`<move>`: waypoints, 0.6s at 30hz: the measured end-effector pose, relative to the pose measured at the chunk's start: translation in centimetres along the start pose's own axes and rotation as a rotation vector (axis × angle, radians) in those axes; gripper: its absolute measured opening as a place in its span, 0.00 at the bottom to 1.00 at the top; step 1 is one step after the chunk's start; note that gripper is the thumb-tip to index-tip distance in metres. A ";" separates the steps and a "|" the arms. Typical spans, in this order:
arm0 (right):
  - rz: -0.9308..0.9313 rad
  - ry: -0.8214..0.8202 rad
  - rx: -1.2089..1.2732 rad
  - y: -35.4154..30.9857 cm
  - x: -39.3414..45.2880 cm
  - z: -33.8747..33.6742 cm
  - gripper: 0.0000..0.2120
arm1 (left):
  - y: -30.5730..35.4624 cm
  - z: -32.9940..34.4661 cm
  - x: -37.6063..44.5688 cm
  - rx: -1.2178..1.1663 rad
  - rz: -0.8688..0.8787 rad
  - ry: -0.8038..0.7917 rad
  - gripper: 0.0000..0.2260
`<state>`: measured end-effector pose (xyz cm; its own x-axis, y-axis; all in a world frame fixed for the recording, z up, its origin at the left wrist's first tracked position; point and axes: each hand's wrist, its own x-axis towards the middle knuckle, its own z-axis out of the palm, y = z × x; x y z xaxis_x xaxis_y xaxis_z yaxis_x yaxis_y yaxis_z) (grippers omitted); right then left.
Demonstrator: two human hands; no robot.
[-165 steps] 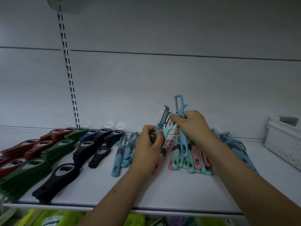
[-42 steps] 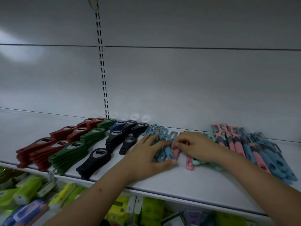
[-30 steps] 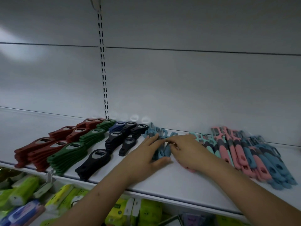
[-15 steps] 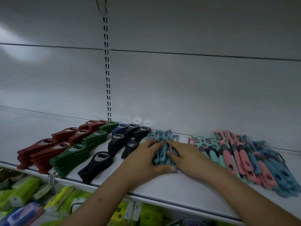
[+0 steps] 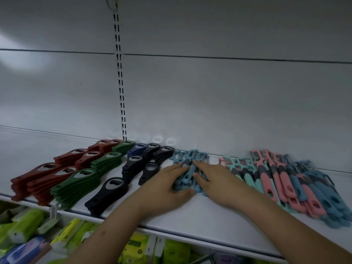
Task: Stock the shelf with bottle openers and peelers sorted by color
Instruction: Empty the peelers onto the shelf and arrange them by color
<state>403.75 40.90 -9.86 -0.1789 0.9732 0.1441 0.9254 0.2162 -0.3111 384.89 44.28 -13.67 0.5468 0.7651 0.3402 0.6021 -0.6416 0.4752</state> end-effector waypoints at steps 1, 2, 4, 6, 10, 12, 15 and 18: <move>0.010 0.010 0.006 0.1 0.1 -0.1 0.23 | 0.0 0.0 0.0 0.009 -0.004 0.026 0.30; 0.021 0.019 0.023 0.2 0.3 -0.2 0.20 | 0.1 -0.1 0.0 0.029 -0.003 0.054 0.30; 0.077 0.020 0.121 0.5 0.4 -0.5 0.15 | 0.1 -0.1 0.1 0.062 -0.003 0.082 0.28; 0.167 -0.011 0.264 0.2 0.2 -0.8 0.16 | 0.2 -0.2 0.1 0.066 0.011 0.084 0.25; 0.207 -0.004 0.322 -0.1 0.3 -1.0 0.17 | 0.6 -0.3 -0.4 0.082 0.046 0.079 0.22; 0.201 -0.013 0.341 0.1 0.1 -1.2 0.17 | 1.0 -0.4 -0.8 0.071 0.046 0.067 0.22; 0.179 0.000 0.397 0.9 -1.1 -2.8 0.16 | 1.6 -0.9 -0.9 0.128 0.102 0.089 0.21; 0.083 0.200 0.124 3.6 -2.4 -5.1 0.17 | 2.7 -0.7 -0.5 0.135 0.166 0.152 0.17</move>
<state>409.20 38.97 -6.51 -0.0230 0.9561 0.2922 0.8840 0.1559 -0.4407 385.81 42.15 -11.96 0.5567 0.6419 0.5273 0.5896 -0.7525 0.2934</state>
